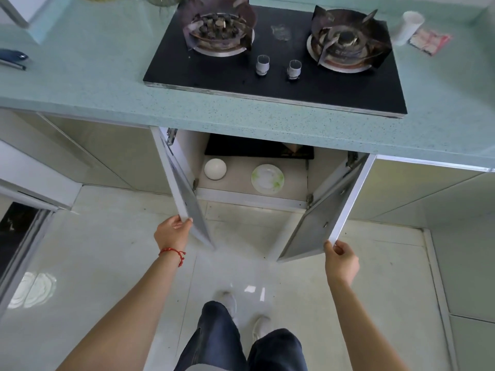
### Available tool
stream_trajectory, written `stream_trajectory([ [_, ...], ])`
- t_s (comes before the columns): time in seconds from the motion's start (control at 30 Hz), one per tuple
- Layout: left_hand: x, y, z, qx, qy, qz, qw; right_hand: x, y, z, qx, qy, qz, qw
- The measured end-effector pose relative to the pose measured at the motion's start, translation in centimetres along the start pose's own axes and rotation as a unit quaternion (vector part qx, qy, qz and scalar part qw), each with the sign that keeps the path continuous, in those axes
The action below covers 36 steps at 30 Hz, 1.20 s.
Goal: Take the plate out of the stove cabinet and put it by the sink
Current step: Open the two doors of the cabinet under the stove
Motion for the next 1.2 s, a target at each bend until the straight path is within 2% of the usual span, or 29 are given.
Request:
stream_trajectory([
  [0.33,-3.1,-2.1,-0.4,-0.024,0.038,-0.022,0.999,-3.6,1.7,-0.7,-0.001,0.022,0.013,1.0],
  [0.63,-5.5,-4.1,-0.4,-0.061,0.091,-0.021,0.994,-6.1,4.0,0.0,0.09,0.111,-0.063,0.988],
  [0.73,-5.3,-4.9,0.3,-0.077,0.087,-0.049,0.992,-5.8,4.8,1.0,0.114,0.122,-0.055,0.984],
  [0.83,-4.0,-5.1,1.8,-0.065,0.038,-0.05,0.996,-3.9,4.5,2.9,0.11,0.069,-0.045,0.99],
  [1.0,-1.1,-3.5,4.5,0.074,-0.087,-0.068,0.991,0.8,1.9,6.1,0.018,-0.106,-0.005,0.994],
  [1.1,0.0,-2.2,5.3,0.193,-0.127,-0.13,0.964,3.3,0.2,7.4,-0.071,-0.195,0.068,0.976],
  [1.2,1.0,-1.0,5.4,0.296,-0.122,-0.219,0.921,4.8,-1.2,8.1,-0.158,-0.225,0.148,0.95],
])
Point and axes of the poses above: each hand's wrist, its own z-axis away from the middle knuckle, its own x-axis out of the palm, y = z × x, the point moved 4 cm from there along -z, towards the middle knuckle, and after that the axes turned 10 degrees about -z, right-handed, at the moved point
